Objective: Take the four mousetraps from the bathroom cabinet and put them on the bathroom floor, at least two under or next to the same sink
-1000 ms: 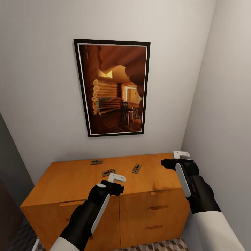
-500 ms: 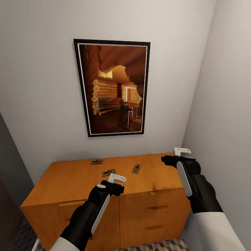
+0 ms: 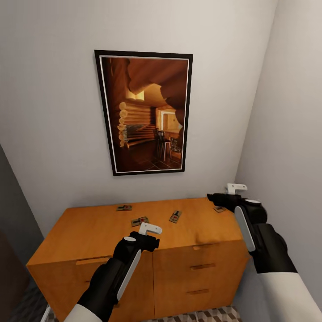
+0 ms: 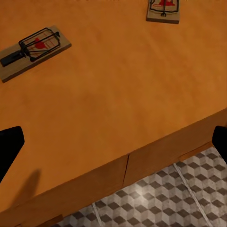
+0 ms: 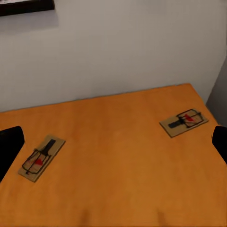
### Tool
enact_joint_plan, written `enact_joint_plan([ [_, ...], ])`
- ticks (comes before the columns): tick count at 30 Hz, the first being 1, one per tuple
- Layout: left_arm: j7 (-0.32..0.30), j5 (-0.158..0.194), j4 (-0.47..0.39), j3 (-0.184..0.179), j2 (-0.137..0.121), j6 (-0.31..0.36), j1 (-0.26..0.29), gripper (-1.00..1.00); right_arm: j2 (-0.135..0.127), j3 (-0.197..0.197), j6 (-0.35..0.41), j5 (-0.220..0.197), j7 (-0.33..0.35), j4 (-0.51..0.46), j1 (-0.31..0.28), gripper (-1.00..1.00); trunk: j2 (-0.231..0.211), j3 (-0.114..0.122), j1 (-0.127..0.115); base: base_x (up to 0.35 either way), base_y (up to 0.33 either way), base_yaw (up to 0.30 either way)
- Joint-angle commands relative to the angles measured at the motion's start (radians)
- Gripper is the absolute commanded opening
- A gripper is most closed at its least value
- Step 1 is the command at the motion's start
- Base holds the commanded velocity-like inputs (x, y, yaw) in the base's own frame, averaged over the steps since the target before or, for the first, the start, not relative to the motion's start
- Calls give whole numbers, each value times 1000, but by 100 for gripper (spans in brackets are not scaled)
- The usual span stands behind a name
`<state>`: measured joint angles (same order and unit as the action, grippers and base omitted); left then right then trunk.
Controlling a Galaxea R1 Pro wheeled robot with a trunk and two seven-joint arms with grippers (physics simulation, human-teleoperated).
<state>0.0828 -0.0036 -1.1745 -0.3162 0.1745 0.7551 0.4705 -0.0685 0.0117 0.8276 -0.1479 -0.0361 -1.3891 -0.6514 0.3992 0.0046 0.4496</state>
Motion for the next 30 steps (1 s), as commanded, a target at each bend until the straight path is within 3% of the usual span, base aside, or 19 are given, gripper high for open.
enact_joint_plan([
  [1, 5, 0, -1, -1, 0, 4, 0, 100, -15, 5, -2, -9, 24, -8, 0, 100, 1, -1, 0, 6, 0, 0],
  [5, 5, 1, -1, -2, 0, 3, 0, 100, -68, 53, -31, -10, 114, -26, 0, 100, 1, -1, 0, 55, 0, 0],
  [6, 5, 1, -1, -2, 0, 3, 0, 100, -84, 87, -40, -11, 143, -31, 0, 100, 1, -1, 0, 148, 0, 0],
  [12, 5, 2, -2, -2, 0, 4, 0, 100, -104, 140, -47, -7, 178, -37, 0, 100, 1, -1, 0, 232, 0, 0],
  [30, 4, 4, -9, -4, 0, 6, 0, 100, -111, 66, -42, 1, 185, -39, 0, 100, 1, -1, 0, 256, 0, 0],
])
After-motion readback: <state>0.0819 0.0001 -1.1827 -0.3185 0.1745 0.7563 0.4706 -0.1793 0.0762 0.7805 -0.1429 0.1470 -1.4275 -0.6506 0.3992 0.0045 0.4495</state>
